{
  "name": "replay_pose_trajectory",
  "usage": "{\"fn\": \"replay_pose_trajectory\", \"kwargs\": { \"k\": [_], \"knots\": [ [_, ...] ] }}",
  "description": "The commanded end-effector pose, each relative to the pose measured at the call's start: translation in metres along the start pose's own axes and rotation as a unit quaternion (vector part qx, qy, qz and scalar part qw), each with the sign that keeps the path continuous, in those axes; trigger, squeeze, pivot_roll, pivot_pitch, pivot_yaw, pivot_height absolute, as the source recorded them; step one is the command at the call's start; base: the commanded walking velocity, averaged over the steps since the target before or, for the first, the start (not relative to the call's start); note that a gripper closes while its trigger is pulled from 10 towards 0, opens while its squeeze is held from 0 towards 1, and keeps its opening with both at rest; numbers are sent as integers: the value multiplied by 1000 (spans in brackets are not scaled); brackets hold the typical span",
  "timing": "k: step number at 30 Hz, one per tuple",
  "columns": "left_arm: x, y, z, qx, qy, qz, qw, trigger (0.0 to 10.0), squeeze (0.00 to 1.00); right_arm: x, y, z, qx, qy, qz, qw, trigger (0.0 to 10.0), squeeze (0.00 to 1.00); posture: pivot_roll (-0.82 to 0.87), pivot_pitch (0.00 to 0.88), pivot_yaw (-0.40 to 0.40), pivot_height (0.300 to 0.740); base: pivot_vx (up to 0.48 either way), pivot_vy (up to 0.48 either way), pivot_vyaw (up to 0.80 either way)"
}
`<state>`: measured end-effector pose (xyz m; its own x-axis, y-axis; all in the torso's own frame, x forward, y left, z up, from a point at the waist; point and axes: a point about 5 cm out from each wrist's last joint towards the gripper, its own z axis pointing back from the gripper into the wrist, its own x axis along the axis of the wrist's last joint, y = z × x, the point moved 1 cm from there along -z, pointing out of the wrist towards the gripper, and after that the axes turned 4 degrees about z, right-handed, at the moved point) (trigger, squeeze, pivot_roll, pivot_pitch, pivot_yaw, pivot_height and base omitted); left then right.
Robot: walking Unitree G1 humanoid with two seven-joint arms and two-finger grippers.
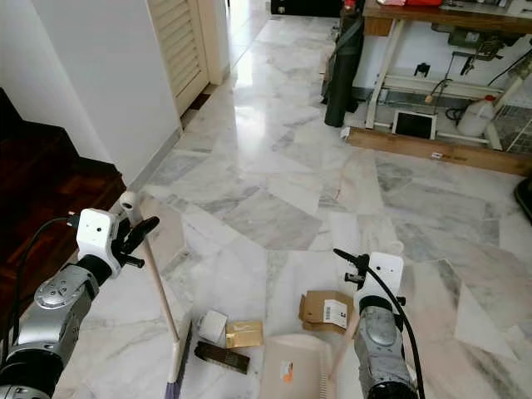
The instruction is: Sweep floor
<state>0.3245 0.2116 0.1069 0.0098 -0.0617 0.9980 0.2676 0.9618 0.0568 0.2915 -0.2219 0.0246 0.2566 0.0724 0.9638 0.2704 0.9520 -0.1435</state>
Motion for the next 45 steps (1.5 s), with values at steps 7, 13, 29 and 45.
{"fn": "replay_pose_trajectory", "kwargs": {
  "k": [7, 13, 29, 45],
  "knots": [
    [8, 3, 1, -5, -14, -19, 1000, 10000, 0, -4, -2, 6, -3, -8, 4, 1000, 10000, 0, 116, 85, 27, 740, 0, 0, 0],
    [3, -2, 1, -14, -3, -14, 1000, 10000, 0, -10, -1, 12, 1, -2, 4, 1000, 10000, 0, 113, 105, 30, 740, 0, 0, 0],
    [1, -10, -2, -41, 12, 39, 998, 10000, 0, -12, 0, 15, 5, 3, 1, 1000, 10000, 0, 110, 117, 29, 740, 0, 0, 0],
    [28, -12, -11, -49, -39, 170, 983, 10000, 0, -10, 5, 11, 11, 4, -3, 1000, 10000, 0, 125, 113, 27, 740, 0, 0, 0]
  ]
}}
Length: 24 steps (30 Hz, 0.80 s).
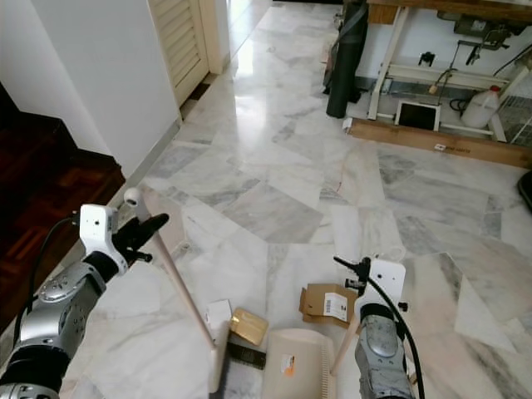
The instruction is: Sweep floor
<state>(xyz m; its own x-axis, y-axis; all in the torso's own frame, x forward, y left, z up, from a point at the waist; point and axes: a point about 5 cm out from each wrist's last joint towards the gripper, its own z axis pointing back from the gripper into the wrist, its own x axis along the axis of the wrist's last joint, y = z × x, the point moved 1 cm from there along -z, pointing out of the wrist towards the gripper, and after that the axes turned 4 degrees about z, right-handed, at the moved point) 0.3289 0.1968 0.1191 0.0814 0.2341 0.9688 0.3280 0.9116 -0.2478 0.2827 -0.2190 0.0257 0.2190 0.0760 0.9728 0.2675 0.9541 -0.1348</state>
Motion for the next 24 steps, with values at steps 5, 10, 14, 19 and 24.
{"fn": "replay_pose_trajectory", "kwargs": {
  "k": [5, 10, 14, 19, 24],
  "knots": [
    [27, -2, -1, 3, -58, 15, 998, 10000, 0, -8, 6, 1, 10, 24, -1, 1000, 10000, 0, 128, 110, 26, 740, 0, 0, 0],
    [42, -2, 3, 23, -87, -45, 995, 10000, 0, -8, 7, 1, 10, 24, -1, 1000, 10000, 0, 131, 109, 28, 740, 0, 0, 0],
    [49, -2, 8, 33, -93, -97, 990, 10000, 0, -8, 7, 1, 11, 25, -1, 1000, 10000, 0, 133, 109, 27, 740, 0, 0, 0],
    [42, 0, 12, 35, -73, -127, 989, 10000, 0, -8, 8, 1, 11, 25, -1, 1000, 10000, 0, 131, 110, 27, 740, 0, 0, 0],
    [20, 6, 16, 44, -33, -160, 986, 10000, 0, -8, 5, 2, 9, 23, 1, 1000, 10000, 0, 122, 121, 25, 740, 0, 0, 0]
  ]
}}
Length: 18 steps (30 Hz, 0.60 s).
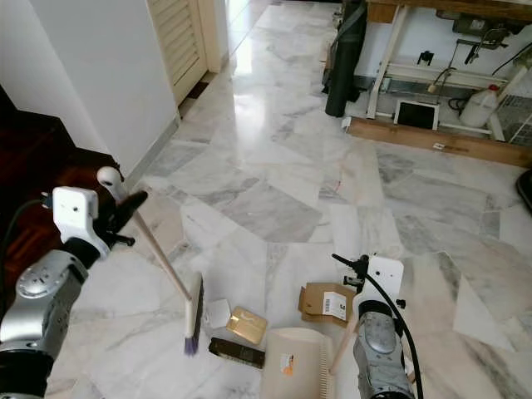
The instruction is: Sweep floor
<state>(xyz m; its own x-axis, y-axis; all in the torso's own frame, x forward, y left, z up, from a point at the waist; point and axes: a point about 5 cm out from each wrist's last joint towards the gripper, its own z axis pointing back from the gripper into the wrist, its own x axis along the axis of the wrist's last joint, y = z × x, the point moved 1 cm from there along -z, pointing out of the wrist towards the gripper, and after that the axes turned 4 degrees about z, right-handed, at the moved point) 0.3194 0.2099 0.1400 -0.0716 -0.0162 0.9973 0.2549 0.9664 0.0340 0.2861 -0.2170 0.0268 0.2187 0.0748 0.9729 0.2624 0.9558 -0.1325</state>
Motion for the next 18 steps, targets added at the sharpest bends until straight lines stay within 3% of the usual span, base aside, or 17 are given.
{"fn": "replay_pose_trajectory", "kwargs": {
  "k": [1, 5, 12, 18],
  "knots": [
    [-6, 2, 3, 5, 7, -20, 1000, 10000, 0, -10, 2, 5, 6, 22, 2, 1000, 10000, 0, 120, 124, 24, 740, 0, 0, 0],
    [-24, 3, 8, 10, 35, -14, 999, 10000, 0, -11, -1, 7, 3, 22, 5, 1000, 10000, 0, 111, 132, 23, 740, 0, 0, 0],
    [-37, -3, 11, -7, 63, 3, 998, 10000, 0, -12, -5, 8, 0, 24, 8, 1000, 10000, 0, 106, 143, 22, 740, 0, 0, 0],
    [-47, -7, 12, -9, 71, 46, 996, 10000, 0, -12, -4, 10, 2, 24, 9, 1000, 10000, 0, 103, 151, 21, 740, 0, 0, 0]
  ]
}}
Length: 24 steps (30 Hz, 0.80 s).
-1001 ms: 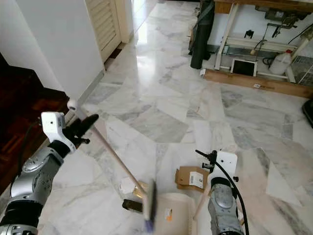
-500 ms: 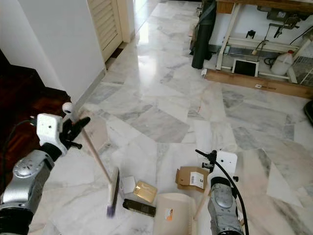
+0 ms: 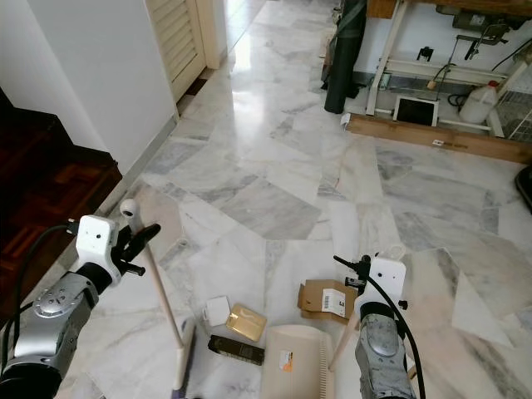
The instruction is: Sweep floor
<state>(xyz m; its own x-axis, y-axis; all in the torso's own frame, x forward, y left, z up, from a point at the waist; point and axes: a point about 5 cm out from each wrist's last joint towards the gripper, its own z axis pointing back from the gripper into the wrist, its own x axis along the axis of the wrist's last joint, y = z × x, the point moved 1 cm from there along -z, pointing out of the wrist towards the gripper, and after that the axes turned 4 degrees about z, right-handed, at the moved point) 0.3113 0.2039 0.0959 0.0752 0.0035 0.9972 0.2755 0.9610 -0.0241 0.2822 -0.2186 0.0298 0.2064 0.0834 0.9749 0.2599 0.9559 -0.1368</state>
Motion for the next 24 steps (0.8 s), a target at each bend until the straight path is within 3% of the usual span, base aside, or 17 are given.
{"fn": "replay_pose_trajectory", "kwargs": {
  "k": [1, 7, 12, 18, 24],
  "knots": [
    [-6, 3, 2, 5, 5, 25, 1000, 10000, 0, -14, -1, 7, 1, 32, 6, 999, 10000, 0, 102, 151, 21, 740, 0, 0, 0],
    [-5, 7, -1, 11, -1, 101, 995, 10000, 0, -14, -3, 7, 0, 33, 8, 999, 10000, 0, 99, 149, 19, 740, 0, 0, 0],
    [3, 12, -5, 19, -24, 138, 990, 10000, 0, -13, -2, 5, 0, 33, 8, 999, 10000, 0, 100, 143, 19, 740, 0, 0, 0],
    [18, 18, -7, 10, -59, 230, 971, 10000, 0, -11, 2, 3, 4, 31, 4, 1000, 10000, 0, 109, 134, 19, 740, 0, 0, 0],
    [21, 19, -5, 1, -65, 266, 962, 10000, 0, -10, 3, 2, 7, 31, 4, 999, 10000, 0, 114, 128, 17, 740, 0, 0, 0]
  ]
}}
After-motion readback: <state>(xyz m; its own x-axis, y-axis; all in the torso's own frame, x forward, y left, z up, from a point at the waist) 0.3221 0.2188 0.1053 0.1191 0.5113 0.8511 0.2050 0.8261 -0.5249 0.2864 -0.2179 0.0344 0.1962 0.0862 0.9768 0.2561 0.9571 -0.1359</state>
